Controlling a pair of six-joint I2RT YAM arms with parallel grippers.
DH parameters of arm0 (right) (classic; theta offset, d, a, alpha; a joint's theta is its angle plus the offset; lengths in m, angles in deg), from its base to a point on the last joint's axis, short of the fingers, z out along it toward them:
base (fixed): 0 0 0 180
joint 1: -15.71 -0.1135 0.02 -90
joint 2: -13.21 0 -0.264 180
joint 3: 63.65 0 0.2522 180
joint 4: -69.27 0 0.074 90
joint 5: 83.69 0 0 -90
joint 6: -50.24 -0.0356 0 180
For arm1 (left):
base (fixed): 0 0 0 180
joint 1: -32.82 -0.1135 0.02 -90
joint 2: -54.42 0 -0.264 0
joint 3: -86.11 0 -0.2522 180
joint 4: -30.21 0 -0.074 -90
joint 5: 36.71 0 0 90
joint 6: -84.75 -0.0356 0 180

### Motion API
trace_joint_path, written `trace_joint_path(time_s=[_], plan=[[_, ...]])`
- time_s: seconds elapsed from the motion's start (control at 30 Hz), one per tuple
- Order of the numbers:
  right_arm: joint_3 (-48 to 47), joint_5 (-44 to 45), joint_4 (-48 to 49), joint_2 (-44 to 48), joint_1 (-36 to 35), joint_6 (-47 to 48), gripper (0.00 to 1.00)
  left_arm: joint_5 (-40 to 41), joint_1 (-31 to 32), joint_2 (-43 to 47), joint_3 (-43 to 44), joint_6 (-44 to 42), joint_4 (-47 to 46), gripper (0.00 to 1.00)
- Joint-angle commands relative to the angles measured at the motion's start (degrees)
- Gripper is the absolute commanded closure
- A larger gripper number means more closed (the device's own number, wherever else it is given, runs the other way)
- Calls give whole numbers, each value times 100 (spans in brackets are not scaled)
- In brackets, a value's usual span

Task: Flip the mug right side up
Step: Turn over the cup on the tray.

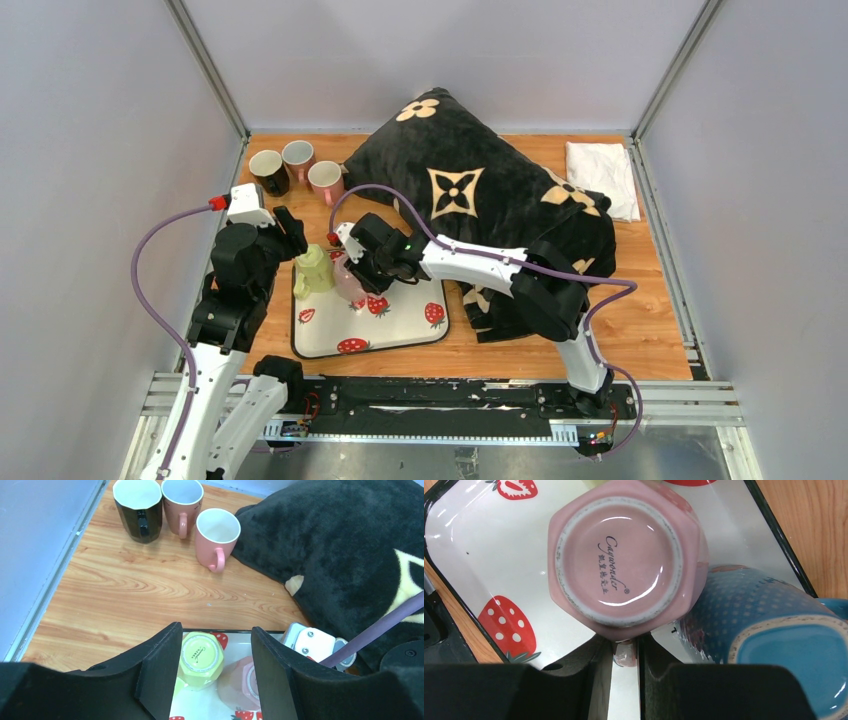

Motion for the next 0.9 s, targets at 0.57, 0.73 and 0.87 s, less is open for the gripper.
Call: trace_joint_path(time_s=[0.57, 0.73, 0.87], plan=[[563, -513, 64, 899, 48, -89, 100, 115, -66, -24, -57, -76, -207, 40], [795, -542, 161, 1127, 48, -156, 100, 105, -74, -44, -76, -65, -236, 40], [1031, -560, 277, 1346, 48, -204, 100, 64, -74, -65, -93, -33, -267, 40]])
